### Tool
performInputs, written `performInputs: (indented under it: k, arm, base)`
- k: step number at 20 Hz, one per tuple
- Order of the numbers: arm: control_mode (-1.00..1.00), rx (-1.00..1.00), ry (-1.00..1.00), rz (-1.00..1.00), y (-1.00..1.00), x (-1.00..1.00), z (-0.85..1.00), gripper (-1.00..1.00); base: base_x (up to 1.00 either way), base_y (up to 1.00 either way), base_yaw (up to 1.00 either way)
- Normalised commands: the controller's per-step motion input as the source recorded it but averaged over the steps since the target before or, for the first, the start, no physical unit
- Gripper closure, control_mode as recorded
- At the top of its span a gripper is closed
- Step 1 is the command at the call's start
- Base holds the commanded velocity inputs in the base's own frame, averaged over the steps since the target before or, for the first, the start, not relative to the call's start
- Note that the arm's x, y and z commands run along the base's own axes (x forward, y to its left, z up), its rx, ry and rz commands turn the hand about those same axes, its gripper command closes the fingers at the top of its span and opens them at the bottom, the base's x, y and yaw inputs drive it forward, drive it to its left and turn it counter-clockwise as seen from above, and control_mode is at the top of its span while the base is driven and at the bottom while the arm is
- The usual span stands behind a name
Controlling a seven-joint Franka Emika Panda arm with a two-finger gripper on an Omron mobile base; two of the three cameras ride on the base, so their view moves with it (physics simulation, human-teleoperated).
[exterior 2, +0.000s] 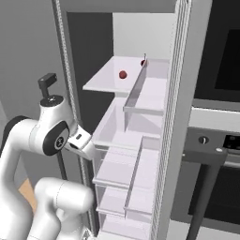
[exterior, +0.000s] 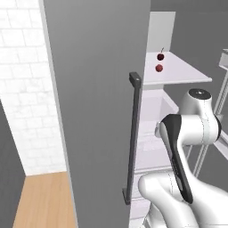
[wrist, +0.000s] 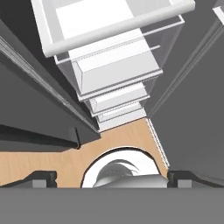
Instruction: Take the strawberry from the fridge and place it on top of the pancake, located on the dining counter.
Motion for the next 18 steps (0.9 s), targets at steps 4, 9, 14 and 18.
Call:
performInputs:
  k: [4, 9, 14, 18]
  arm:
    - [1.00, 0.00, 0.00, 0.00, 0.00, 0.00, 0.00, -1.00]
    - [1.00, 0.00, 0.00, 0.00, 0.00, 0.00, 0.00, -1.00]
    - [1.00, 0.00, 0.00, 0.00, 0.00, 0.00, 0.00, -1.00]
    - [1.00, 0.00, 0.00, 0.00, 0.00, 0.00, 0.00, -1.00]
  base:
    - [0.18, -0.11, -0.14]
    - [0.25, -0.01, -0.26]
    - [0.08, 0.00, -0.09]
    - [0.00, 0.00, 0.00]
